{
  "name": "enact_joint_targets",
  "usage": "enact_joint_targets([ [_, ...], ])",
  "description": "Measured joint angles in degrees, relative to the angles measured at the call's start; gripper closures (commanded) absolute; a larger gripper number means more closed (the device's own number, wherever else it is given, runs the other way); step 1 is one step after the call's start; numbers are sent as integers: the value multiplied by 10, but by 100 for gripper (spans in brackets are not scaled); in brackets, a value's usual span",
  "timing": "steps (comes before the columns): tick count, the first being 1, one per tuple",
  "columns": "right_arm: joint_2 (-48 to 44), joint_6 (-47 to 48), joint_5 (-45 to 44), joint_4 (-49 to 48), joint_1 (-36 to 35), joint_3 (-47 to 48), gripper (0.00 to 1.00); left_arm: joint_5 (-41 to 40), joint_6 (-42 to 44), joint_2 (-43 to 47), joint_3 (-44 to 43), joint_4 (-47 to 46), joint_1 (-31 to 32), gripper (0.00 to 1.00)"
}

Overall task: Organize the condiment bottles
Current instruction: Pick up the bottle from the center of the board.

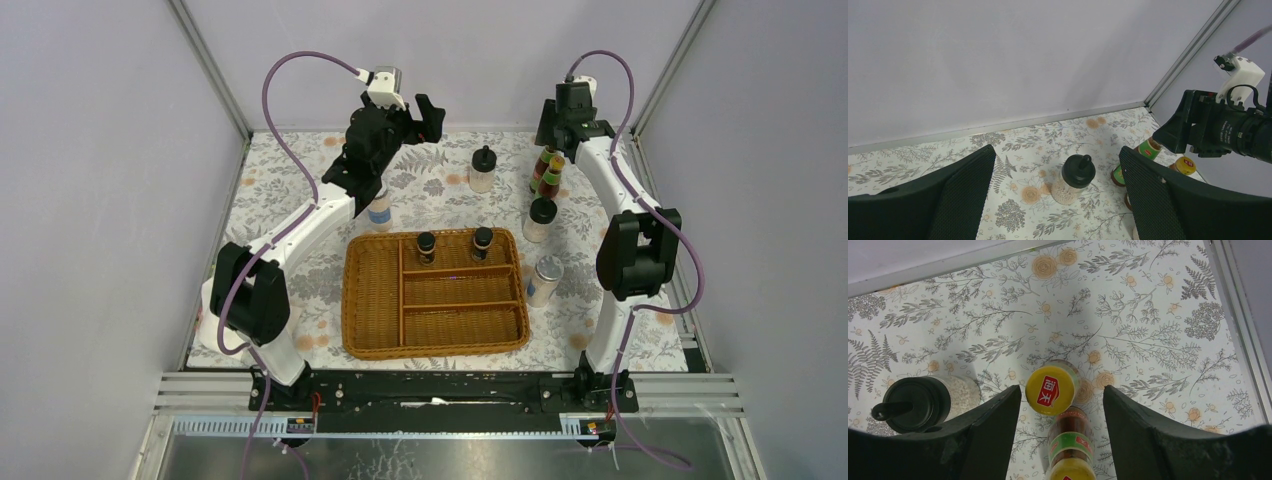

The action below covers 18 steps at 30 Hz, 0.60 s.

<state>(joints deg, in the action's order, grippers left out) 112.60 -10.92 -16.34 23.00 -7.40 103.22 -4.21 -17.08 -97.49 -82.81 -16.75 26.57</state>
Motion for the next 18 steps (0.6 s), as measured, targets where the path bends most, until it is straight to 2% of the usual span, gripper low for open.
enact_joint_targets([
  [18,0,-1,11,5,0,0,38,0,0,0,0,0,0,2],
])
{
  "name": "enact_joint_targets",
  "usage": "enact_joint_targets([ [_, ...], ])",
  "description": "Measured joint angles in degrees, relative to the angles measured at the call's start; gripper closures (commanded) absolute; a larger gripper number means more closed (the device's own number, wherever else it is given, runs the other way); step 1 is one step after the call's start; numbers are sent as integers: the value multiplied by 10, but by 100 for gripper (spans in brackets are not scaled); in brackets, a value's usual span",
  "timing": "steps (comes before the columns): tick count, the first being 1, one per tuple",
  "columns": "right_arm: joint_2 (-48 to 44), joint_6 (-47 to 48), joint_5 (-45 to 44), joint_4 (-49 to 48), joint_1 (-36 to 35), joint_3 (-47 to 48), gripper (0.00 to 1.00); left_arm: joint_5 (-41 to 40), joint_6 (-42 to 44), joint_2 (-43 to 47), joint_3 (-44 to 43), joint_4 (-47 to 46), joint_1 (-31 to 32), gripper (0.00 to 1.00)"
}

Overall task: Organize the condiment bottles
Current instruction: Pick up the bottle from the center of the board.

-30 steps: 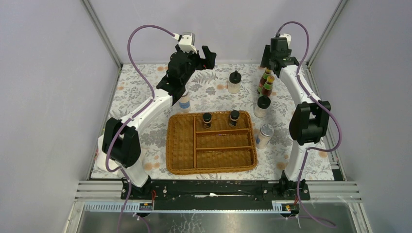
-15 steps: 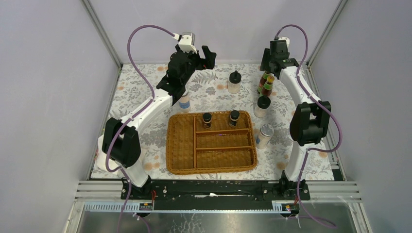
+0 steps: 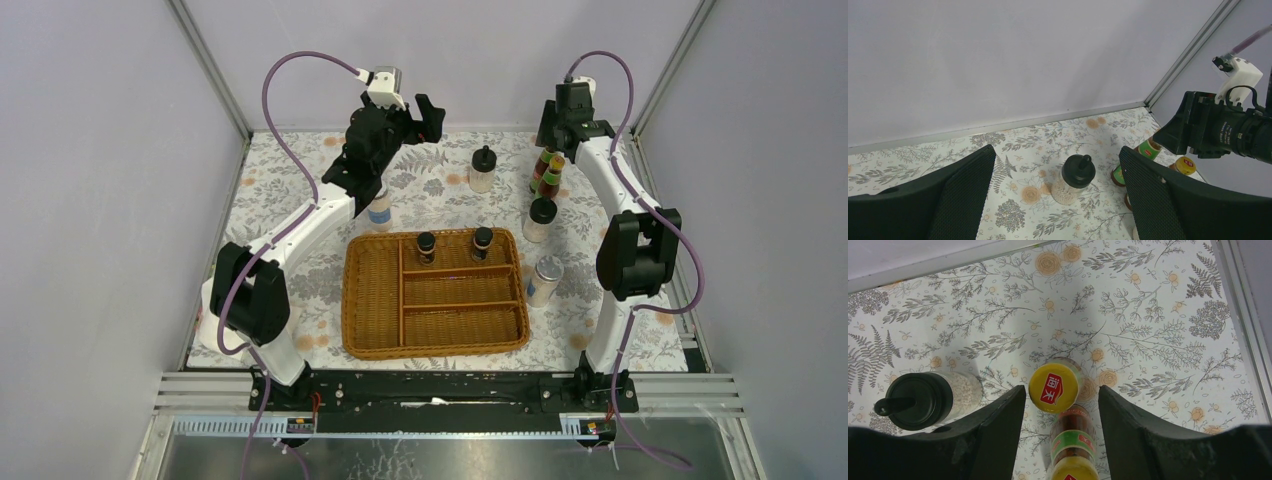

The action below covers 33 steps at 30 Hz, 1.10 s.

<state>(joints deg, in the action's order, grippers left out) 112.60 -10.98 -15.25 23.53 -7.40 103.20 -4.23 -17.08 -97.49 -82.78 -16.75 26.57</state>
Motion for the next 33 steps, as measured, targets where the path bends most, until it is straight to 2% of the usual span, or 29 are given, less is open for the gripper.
enact_joint_targets([
  [22,21,0,15,2,0,7,42,0,0,0,0,0,0,2],
  [27,31,0,15,3,0,10,53,0,0,0,0,-1,0,2],
  [33,37,4,14,6,0,19,79,0,0,0,0,-2,0,2],
])
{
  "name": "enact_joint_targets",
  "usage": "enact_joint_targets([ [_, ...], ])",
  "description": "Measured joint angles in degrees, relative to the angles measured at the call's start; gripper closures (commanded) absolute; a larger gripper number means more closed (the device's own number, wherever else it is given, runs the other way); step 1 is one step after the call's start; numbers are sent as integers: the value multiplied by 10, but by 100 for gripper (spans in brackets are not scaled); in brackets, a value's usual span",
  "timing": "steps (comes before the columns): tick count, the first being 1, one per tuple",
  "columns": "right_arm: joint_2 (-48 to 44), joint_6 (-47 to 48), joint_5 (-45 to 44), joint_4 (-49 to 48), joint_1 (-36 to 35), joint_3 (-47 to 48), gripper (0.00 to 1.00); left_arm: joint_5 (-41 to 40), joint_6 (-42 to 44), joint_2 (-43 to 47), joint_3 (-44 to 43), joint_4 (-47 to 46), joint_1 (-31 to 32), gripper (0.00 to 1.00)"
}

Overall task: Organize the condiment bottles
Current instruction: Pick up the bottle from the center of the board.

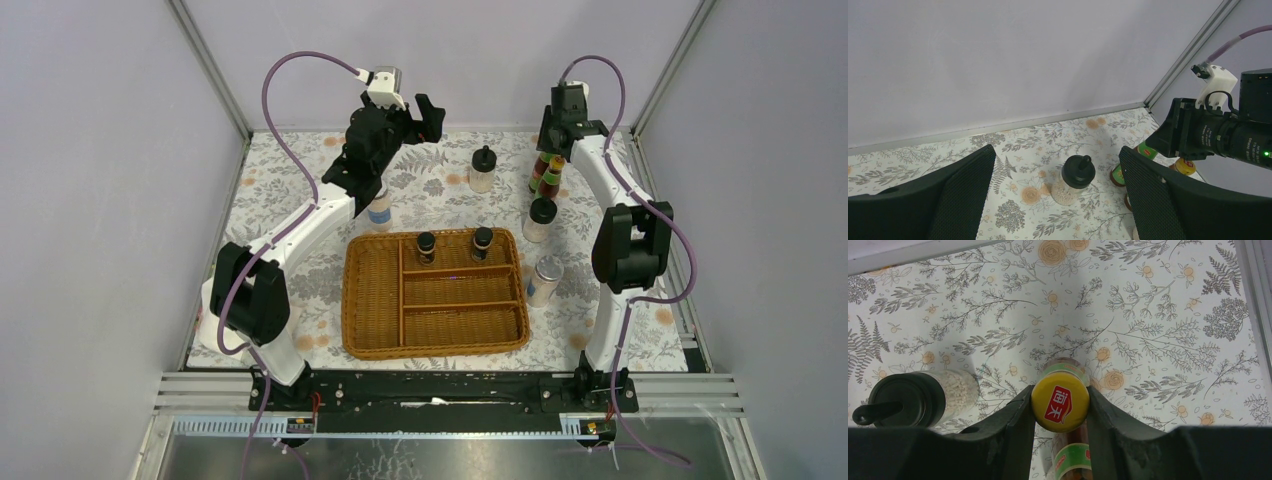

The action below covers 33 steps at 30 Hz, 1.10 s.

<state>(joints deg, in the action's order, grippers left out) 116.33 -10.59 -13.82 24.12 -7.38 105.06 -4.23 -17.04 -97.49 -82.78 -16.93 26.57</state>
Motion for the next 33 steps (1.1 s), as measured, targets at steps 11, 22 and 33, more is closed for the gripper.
enact_joint_targets([
  [11,1,2,0,3,0,2,100,0,0,-1,0,-1,0,2],
  [22,1,7,-1,2,0,2,100,0,0,-2,0,-2,0,2],
  [33,2,20,3,9,0,11,100,-5,0,-2,2,-3,0,2],
])
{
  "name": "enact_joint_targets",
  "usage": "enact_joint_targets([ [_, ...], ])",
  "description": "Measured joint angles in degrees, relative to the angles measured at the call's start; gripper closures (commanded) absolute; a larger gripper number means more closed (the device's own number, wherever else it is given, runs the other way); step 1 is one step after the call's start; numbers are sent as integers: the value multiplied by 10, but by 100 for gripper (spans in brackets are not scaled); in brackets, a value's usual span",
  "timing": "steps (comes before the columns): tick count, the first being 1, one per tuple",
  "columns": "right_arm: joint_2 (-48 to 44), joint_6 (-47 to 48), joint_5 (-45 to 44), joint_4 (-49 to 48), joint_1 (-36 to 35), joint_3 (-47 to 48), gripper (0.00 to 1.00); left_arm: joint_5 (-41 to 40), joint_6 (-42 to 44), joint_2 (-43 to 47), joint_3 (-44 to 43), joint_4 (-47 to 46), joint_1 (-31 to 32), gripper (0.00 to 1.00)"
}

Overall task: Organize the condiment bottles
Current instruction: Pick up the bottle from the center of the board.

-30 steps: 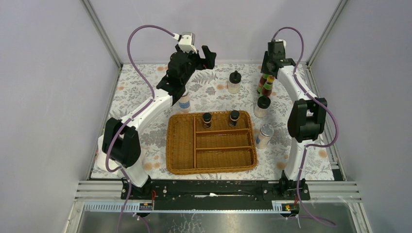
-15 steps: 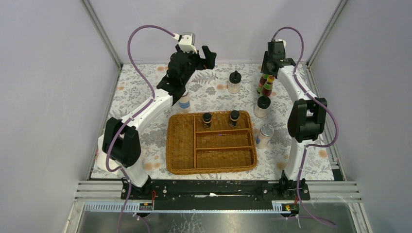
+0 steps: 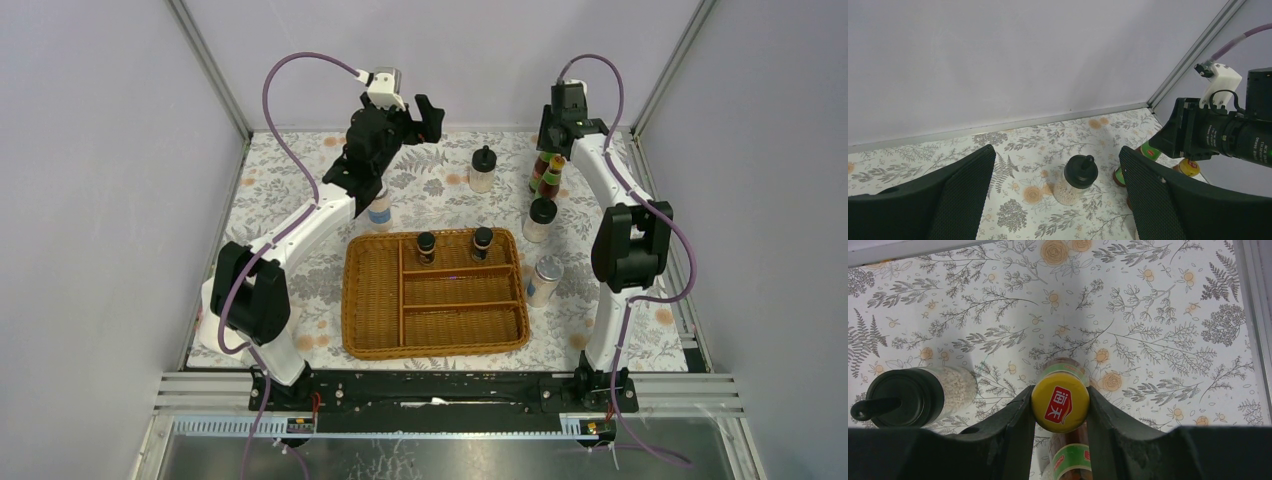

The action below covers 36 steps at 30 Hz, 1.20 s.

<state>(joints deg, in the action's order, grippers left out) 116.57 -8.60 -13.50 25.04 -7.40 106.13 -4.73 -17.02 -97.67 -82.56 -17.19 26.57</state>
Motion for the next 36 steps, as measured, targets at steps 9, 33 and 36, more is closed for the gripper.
enact_joint_targets([
  [9,8,14,10,0,-3,11,100,-29,14,2,11,-3,0,2],
  [33,8,52,5,-4,-85,66,100,-79,56,136,37,-27,0,3],
  [36,5,56,-4,0,-100,66,100,-79,56,153,37,-28,0,4],
])
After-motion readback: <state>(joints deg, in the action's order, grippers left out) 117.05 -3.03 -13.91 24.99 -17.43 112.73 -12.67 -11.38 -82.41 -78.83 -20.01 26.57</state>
